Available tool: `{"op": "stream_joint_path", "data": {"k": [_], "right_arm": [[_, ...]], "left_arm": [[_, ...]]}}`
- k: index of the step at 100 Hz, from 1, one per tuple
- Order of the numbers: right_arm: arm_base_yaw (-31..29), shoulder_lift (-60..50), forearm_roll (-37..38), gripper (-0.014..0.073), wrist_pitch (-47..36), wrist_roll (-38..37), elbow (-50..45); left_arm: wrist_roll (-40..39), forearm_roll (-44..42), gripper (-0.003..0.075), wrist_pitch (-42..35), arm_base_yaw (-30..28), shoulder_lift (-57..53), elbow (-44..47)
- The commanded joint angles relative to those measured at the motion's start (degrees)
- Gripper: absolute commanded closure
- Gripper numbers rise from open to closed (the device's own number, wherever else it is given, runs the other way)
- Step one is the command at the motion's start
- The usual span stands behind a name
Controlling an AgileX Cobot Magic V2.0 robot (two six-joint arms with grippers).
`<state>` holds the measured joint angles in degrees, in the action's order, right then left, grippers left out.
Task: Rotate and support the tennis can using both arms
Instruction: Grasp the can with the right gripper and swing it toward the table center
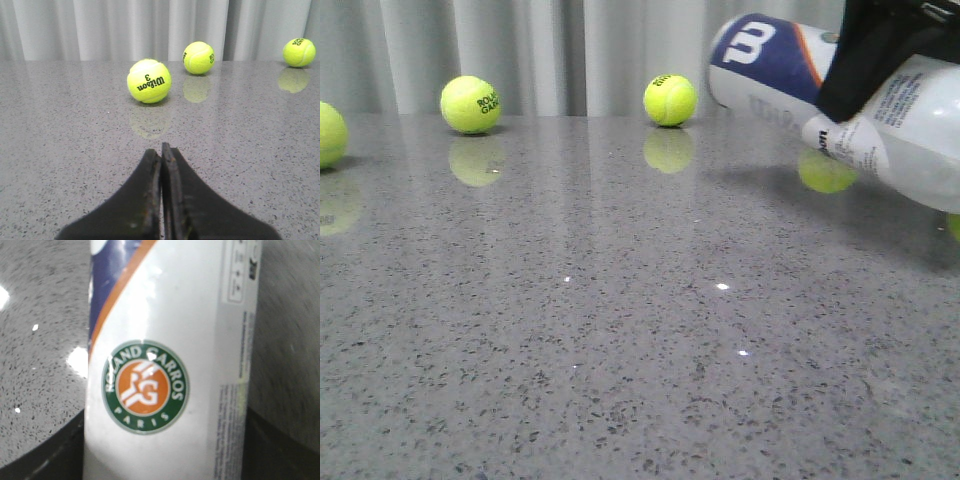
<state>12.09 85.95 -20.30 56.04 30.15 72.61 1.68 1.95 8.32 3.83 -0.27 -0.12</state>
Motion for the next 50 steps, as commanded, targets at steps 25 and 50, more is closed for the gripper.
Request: {"op": "stream_joint_path", "data": {"k": [25, 50], "right_arm": [[12.5, 4.7, 5.0, 0.0427, -4.8, 25.3, 7.0], [17.0, 8.8, 5.0, 0.0424, -8.6, 39.6, 7.1]], "left_arm": [[-0.1, 0.5, 0.0741, -4.6, -0.2, -2.2, 2.7], [-0.1, 0.5, 0.0741, -4.6, -0.2, -2.2, 2.7]]}}
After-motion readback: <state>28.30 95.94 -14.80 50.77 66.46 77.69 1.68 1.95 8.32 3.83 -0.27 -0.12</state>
